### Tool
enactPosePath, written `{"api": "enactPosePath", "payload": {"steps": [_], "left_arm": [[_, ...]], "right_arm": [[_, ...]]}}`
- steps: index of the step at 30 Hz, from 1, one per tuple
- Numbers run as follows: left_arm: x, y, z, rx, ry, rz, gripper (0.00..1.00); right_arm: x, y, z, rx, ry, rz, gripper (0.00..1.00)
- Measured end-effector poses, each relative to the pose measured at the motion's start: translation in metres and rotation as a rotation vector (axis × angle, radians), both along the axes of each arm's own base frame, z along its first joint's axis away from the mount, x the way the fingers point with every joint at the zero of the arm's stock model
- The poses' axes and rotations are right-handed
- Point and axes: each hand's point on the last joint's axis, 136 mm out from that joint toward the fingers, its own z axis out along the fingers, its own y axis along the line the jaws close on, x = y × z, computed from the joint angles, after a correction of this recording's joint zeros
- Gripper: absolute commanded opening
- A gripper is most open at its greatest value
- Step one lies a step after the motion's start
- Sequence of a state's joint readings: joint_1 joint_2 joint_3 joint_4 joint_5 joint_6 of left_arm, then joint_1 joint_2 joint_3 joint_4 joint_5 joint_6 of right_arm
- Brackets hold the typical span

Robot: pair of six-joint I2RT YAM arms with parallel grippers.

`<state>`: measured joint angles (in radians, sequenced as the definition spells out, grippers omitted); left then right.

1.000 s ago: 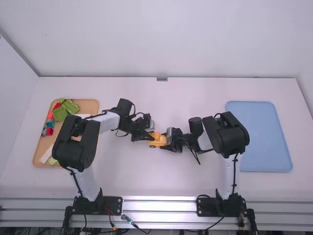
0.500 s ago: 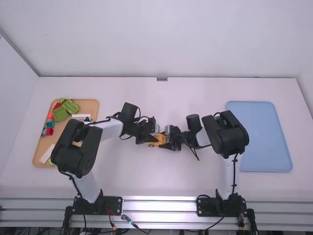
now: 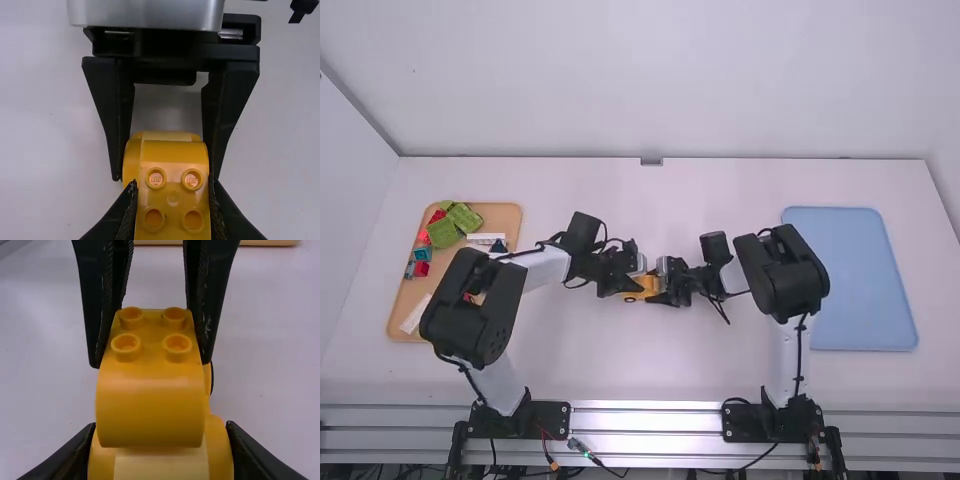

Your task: Assemble lego blocks to make yellow taxi

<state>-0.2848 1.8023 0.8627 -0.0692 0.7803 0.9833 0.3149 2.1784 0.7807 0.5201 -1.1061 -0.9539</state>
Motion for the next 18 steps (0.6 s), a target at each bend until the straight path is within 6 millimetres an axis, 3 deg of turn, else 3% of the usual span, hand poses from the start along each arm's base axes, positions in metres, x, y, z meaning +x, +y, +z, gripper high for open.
{"api": "enactPosePath", "payload": {"steps": [14,18], "left_arm": [[0.012,-0.001,0.008,-0.038,-0.038,0.022,0.02],[0.007,0.000,0.004,-0.047,-0.022,0.027,0.02]], "right_arm": [[0.000,0.000,0.000,0.001,-0.004,0.003,0.34],[-0.001,0.000,0.000,0.001,-0.003,0.004,0.34]]}}
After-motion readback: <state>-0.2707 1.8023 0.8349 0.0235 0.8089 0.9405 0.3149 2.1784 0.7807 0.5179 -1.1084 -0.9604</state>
